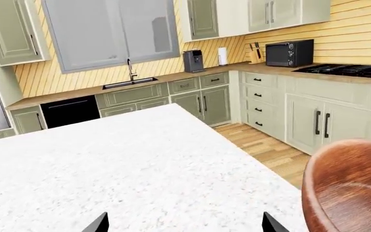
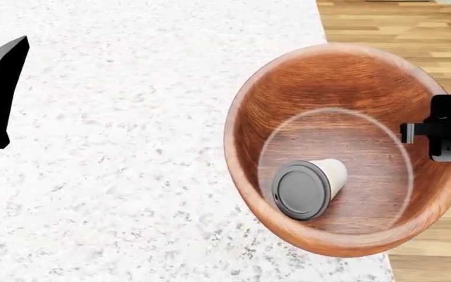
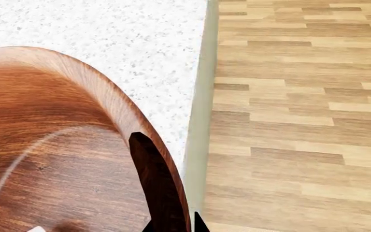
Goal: Place the cup inside the bowl on the dining table and move the bowl to any counter.
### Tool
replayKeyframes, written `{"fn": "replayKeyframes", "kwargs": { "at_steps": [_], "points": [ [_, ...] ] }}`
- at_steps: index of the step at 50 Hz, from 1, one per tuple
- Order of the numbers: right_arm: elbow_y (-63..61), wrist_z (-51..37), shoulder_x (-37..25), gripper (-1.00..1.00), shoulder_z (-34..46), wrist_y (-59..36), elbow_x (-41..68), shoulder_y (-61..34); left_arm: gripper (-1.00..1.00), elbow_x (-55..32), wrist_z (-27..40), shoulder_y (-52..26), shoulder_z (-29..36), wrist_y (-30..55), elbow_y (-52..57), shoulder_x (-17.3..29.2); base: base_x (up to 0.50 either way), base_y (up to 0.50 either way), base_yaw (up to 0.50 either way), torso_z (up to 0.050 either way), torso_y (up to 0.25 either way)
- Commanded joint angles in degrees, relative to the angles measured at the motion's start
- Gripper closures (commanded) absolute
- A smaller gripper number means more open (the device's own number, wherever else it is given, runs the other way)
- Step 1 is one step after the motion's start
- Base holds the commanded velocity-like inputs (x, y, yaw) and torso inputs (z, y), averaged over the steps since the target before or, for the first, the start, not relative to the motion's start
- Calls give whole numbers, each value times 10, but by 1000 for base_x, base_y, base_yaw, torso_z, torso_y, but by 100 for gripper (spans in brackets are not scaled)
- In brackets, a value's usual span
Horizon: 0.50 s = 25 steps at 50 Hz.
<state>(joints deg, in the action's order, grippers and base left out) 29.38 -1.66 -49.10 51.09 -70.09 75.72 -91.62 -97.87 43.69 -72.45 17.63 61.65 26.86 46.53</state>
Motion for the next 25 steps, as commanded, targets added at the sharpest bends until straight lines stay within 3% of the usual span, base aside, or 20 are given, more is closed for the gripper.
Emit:
{"fn": "replayKeyframes", "kwargs": {
  "at_steps": [1,25],
  "points": [
    [-7,5,-2,100,-11,3,9,-1,-100,9,-1,4,0,-13,3,1,1,-500,0,0,0],
    [-1,9,-1,100,-9,13,8,6,-100,13,-3,8,3,-19,4,4,1,-488,0,0,0]
  ]
}}
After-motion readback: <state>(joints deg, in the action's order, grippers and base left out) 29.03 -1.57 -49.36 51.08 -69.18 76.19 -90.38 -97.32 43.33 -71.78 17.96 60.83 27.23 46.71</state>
